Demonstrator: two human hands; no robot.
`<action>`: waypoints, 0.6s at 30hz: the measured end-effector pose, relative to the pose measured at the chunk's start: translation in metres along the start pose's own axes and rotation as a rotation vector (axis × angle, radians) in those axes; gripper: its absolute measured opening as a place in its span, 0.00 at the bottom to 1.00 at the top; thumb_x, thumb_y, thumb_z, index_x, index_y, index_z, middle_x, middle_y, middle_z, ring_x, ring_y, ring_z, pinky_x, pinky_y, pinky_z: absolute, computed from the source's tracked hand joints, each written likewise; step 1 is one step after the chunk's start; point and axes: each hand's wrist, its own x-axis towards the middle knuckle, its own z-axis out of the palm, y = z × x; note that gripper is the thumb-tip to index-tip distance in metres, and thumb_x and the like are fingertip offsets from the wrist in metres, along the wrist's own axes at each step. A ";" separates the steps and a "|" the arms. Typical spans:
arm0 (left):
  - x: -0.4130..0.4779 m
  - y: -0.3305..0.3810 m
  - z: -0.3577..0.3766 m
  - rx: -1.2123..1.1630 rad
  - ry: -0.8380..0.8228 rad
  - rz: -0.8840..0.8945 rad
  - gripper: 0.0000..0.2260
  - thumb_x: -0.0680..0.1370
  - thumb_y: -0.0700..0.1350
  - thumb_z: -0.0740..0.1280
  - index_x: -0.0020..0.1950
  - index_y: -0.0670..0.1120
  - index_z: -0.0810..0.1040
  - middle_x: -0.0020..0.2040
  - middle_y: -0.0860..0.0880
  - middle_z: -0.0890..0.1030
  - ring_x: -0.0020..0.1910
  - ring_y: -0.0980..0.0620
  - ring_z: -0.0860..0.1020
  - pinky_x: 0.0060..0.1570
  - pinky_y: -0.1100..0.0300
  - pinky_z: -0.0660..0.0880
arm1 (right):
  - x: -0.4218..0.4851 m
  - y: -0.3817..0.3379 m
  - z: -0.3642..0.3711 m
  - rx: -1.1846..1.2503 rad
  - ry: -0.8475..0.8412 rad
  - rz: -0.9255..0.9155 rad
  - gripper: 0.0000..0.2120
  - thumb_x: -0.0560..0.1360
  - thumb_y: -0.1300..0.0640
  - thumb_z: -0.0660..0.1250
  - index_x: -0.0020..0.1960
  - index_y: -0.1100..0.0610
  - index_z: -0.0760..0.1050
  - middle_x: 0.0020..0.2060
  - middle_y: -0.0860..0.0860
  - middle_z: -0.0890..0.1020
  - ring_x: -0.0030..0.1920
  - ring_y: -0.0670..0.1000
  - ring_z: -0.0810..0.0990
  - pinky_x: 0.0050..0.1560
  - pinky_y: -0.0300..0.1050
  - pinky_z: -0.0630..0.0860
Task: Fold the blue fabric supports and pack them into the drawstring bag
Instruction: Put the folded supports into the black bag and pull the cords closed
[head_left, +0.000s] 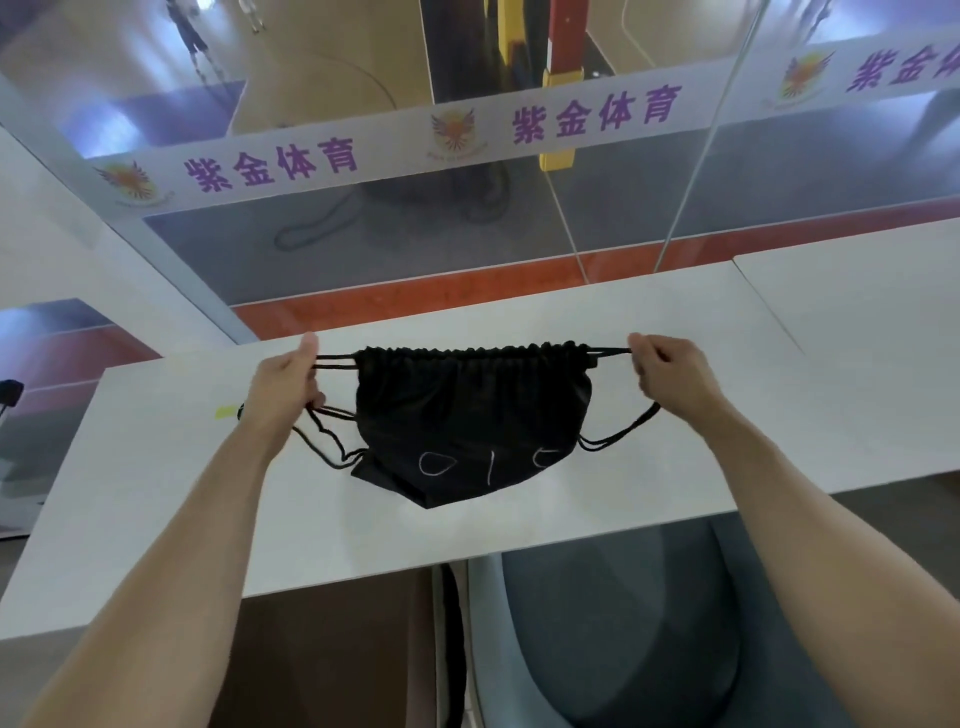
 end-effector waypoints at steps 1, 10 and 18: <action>0.000 -0.004 -0.008 0.068 0.001 0.011 0.25 0.85 0.64 0.63 0.39 0.46 0.70 0.33 0.44 0.74 0.33 0.48 0.78 0.45 0.52 0.72 | -0.001 0.009 -0.012 0.036 -0.002 0.024 0.25 0.86 0.45 0.63 0.39 0.62 0.76 0.29 0.51 0.80 0.30 0.57 0.79 0.41 0.49 0.77; -0.036 0.014 0.070 0.340 -0.466 0.004 0.29 0.86 0.68 0.56 0.52 0.43 0.82 0.37 0.47 0.86 0.34 0.45 0.81 0.49 0.45 0.80 | -0.025 -0.012 0.041 -0.073 -0.445 0.095 0.21 0.84 0.42 0.66 0.42 0.57 0.76 0.32 0.50 0.80 0.33 0.50 0.74 0.37 0.44 0.70; -0.001 0.040 0.012 0.160 0.149 0.159 0.31 0.83 0.68 0.65 0.33 0.47 0.61 0.32 0.44 0.66 0.35 0.45 0.66 0.40 0.50 0.66 | -0.003 -0.006 -0.028 0.003 0.126 -0.066 0.28 0.84 0.43 0.67 0.35 0.61 0.65 0.29 0.51 0.65 0.32 0.52 0.65 0.37 0.50 0.63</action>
